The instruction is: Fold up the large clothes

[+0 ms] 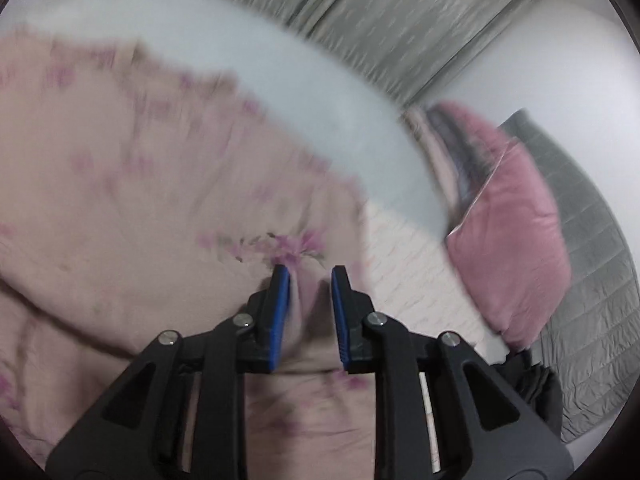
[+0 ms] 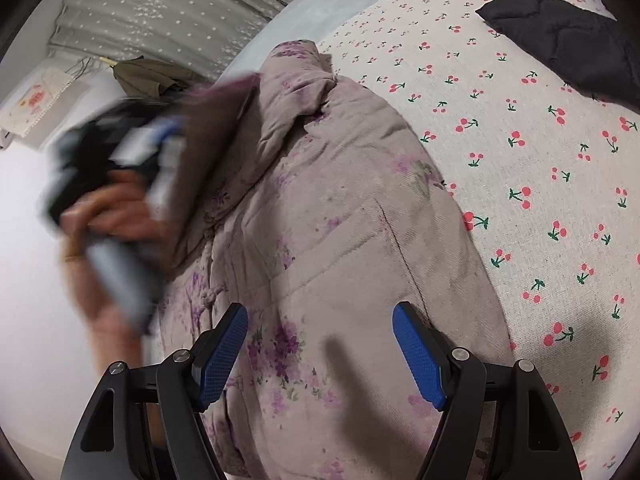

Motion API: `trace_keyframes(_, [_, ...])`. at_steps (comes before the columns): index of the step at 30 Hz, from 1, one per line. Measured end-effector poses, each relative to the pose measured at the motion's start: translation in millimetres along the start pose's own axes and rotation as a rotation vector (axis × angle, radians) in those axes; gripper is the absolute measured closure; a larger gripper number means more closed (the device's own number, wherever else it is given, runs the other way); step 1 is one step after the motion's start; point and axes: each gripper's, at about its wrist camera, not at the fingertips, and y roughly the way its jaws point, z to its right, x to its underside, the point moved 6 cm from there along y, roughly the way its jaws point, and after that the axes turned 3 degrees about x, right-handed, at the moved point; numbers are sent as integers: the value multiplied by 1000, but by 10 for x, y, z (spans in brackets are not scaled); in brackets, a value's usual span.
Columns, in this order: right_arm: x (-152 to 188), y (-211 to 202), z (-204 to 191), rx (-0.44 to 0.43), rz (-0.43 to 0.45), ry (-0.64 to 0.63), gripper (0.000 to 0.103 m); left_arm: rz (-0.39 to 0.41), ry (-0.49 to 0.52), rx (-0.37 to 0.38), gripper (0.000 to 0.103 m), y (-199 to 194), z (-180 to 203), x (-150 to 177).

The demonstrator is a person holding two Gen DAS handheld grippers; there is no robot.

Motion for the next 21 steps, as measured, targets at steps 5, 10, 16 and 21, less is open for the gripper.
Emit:
trace_keyframes(5, [-6, -36, -10, 1, 0, -1, 27, -31, 2, 17, 75, 40, -133, -23])
trace_keyframes(10, [3, -48, -23, 18, 7, -11, 27, 39, 9, 53, 58, -577, -223, -179])
trace_keyframes(16, [-4, -35, -54, 52, 30, -48, 27, 30, 86, -246, 48, -1612, -1044, -114])
trace_keyframes(21, [-15, -75, -134, 107, 73, -111, 27, 57, 59, -446, 37, -2642, -1882, 137])
